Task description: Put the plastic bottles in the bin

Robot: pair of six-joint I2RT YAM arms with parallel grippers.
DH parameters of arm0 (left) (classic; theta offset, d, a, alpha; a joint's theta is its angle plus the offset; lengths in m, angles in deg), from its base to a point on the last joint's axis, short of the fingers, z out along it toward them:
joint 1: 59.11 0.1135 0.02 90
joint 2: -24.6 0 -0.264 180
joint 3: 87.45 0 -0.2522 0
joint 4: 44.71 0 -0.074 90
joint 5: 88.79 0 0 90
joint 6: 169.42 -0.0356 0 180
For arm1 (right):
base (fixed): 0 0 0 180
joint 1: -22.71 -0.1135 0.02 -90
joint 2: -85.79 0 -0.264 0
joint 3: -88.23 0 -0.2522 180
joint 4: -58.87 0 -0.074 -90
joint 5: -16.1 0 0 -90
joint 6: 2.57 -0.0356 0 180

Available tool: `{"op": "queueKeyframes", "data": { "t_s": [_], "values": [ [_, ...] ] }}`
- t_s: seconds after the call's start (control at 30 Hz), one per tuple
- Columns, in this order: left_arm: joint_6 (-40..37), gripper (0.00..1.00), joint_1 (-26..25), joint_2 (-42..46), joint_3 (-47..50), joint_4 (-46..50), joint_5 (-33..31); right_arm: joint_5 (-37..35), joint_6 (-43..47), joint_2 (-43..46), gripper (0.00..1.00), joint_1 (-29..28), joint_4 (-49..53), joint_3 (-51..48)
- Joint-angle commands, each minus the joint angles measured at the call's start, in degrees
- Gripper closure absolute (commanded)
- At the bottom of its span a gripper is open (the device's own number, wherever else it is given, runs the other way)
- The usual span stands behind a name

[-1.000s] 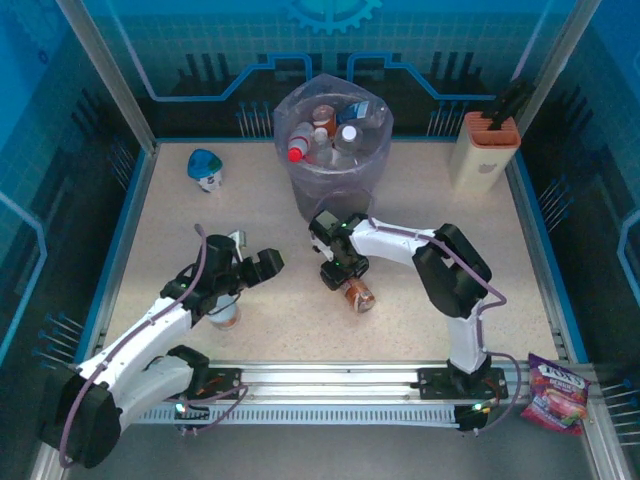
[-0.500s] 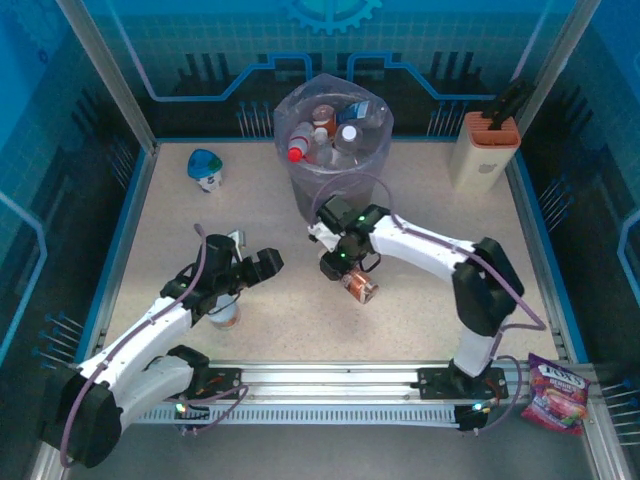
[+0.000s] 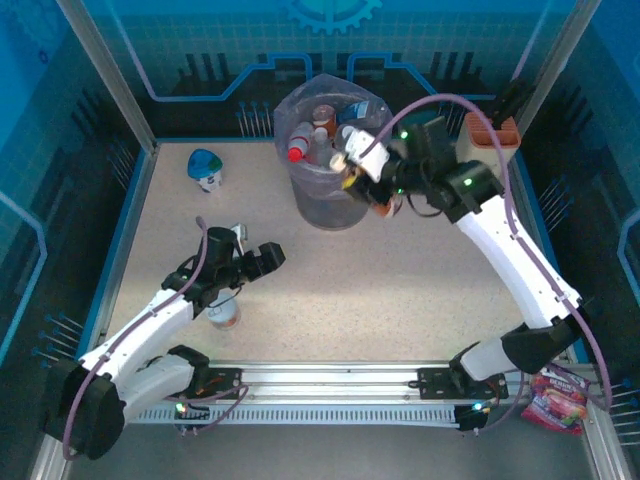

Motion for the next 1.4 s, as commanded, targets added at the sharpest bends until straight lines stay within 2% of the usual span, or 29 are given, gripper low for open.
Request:
{"op": "queueKeyframes", "data": {
  "t_s": [0.0,0.2,0.3,0.47,0.83,1.1,1.17,1.2,1.3,1.37],
  "values": [
    [-0.67,0.06,0.54,1.43,-2.11,2.43,1.17,6.77,10.77,-5.79,0.80,2.70,-0.69,7.34],
    [-0.54,0.06,0.54,2.28,-2.34,3.00,0.50,18.40,25.64,-15.95,0.79,6.00,2.00,18.57],
    [-0.84,0.05,0.55,2.17,-2.54,3.48,0.28,21.42,32.26,-18.96,0.80,6.13,1.02,19.88],
    [-1.01,0.05,0.63,2.36,-2.56,4.05,0.15,24.64,35.79,-24.73,0.80,6.31,3.45,25.06],
    [-1.81,0.05,0.72,4.11,-2.29,5.64,-0.84,22.12,35.82,-32.53,0.76,8.12,7.15,27.56],
    [-1.56,0.05,0.72,4.60,-1.79,5.31,-0.71,18.26,35.93,-35.10,0.67,8.69,8.67,27.62],
    [-1.32,0.05,0.72,4.64,-1.51,5.05,-0.65,18.19,35.44,-35.31,0.59,8.51,9.69,28.76],
    [-1.20,0.05,0.72,4.70,-1.29,4.73,-0.57,18.63,34.89,-34.84,0.50,8.42,9.65,28.92],
    [-1.02,0.05,0.72,4.72,-0.98,4.14,-0.29,19.57,33.89,-32.25,0.09,7.88,8.21,27.94],
    [-1.10,0.05,0.72,4.77,-1.22,4.27,-0.21,21.24,32.46,-30.10,0.05,7.72,6.47,27.31]
  ]
}}
